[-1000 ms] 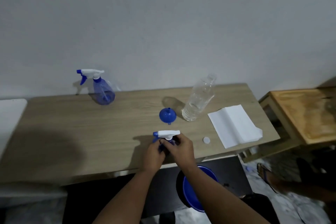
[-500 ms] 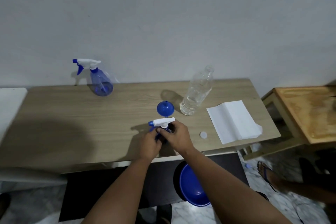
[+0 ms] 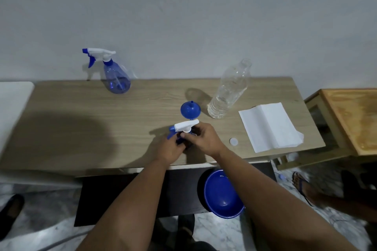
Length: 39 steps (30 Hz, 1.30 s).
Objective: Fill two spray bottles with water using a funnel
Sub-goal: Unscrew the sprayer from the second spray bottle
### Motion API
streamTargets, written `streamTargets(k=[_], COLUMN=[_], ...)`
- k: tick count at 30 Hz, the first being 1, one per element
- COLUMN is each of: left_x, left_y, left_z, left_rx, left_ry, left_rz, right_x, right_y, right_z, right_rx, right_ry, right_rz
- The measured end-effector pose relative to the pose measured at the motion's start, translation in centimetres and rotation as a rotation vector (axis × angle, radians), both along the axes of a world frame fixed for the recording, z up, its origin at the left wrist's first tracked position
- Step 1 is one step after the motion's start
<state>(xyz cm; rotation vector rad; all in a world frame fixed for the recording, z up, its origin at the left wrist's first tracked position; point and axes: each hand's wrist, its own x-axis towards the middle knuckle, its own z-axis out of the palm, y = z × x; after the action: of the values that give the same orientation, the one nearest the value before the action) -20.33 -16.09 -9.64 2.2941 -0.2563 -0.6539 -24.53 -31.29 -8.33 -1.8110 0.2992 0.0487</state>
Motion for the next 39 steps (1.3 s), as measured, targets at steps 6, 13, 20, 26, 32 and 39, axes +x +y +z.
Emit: streamTargets(k=[6,13,20,26,32,39], left_x=[0.3,0.4,0.2,0.5,0.6,0.6], left_y=[0.5,1.1,1.4,1.4,1.6,1.4], left_z=[0.4,0.0,-0.4,-0.4,-0.7,-0.6], left_rx=[-0.15,-0.134,-0.113,-0.063,-0.059,-0.03], left_ry=[0.042,0.052,0.043,-0.007,-0.015,-0.032], left_rz=[0.042,0.063,0.082,0.042,0.018,0.047], right_x=[1.0,1.2,0.7,0.4,0.5,0.4], right_y=[0.0,0.3,1.7,2.3,3.3,3.7], right_z=[0.9,0.5,1.1,0.7,0.8,0.6], right_rx=[0.026,-0.009,-0.011,0.041,0.07,0.089], right_ry=[0.009,0.038,0.042,0.033,0.051,0.032], right_rz=[-0.031,-0.022,-0.044,-0.098,-0.13,-0.157])
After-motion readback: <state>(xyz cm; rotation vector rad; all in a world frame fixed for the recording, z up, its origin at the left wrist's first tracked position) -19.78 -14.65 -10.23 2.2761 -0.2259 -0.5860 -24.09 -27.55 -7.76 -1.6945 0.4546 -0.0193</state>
